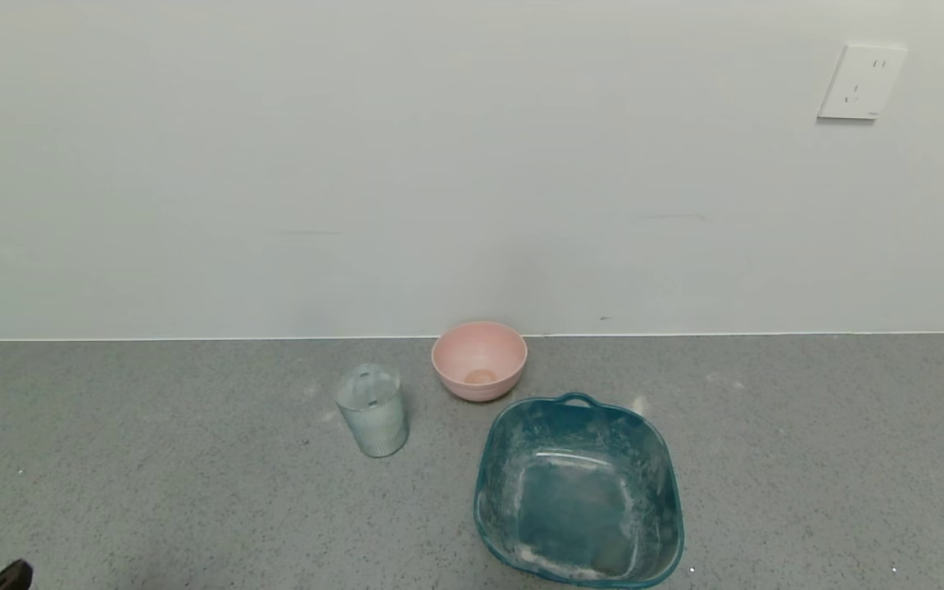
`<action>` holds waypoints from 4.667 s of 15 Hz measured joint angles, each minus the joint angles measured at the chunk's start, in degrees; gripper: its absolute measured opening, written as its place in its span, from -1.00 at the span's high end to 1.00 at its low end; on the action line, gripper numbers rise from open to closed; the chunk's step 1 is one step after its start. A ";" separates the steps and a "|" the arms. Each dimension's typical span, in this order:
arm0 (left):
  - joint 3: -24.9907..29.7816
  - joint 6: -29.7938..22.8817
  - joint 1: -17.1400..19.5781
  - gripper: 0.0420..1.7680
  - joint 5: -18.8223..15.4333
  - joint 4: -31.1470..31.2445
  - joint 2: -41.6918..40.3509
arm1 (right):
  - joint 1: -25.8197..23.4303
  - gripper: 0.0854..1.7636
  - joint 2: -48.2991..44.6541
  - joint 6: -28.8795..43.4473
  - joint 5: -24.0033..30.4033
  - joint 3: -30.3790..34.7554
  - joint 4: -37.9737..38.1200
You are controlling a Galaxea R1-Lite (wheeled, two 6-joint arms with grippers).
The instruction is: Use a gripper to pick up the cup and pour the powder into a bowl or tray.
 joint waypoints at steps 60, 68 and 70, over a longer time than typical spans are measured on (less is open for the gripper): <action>-6.34 -2.08 -8.41 -0.94 -9.64 -91.53 103.34 | 0.00 -0.94 0.00 0.02 -0.02 0.00 0.00; -8.08 -2.13 -8.87 -0.94 -9.22 -91.50 105.13 | 0.00 -0.94 0.00 0.00 -0.02 0.00 0.00; -8.30 -2.13 -8.83 -0.94 -9.12 -91.50 105.30 | 0.00 -0.94 0.00 0.02 -0.02 0.00 0.00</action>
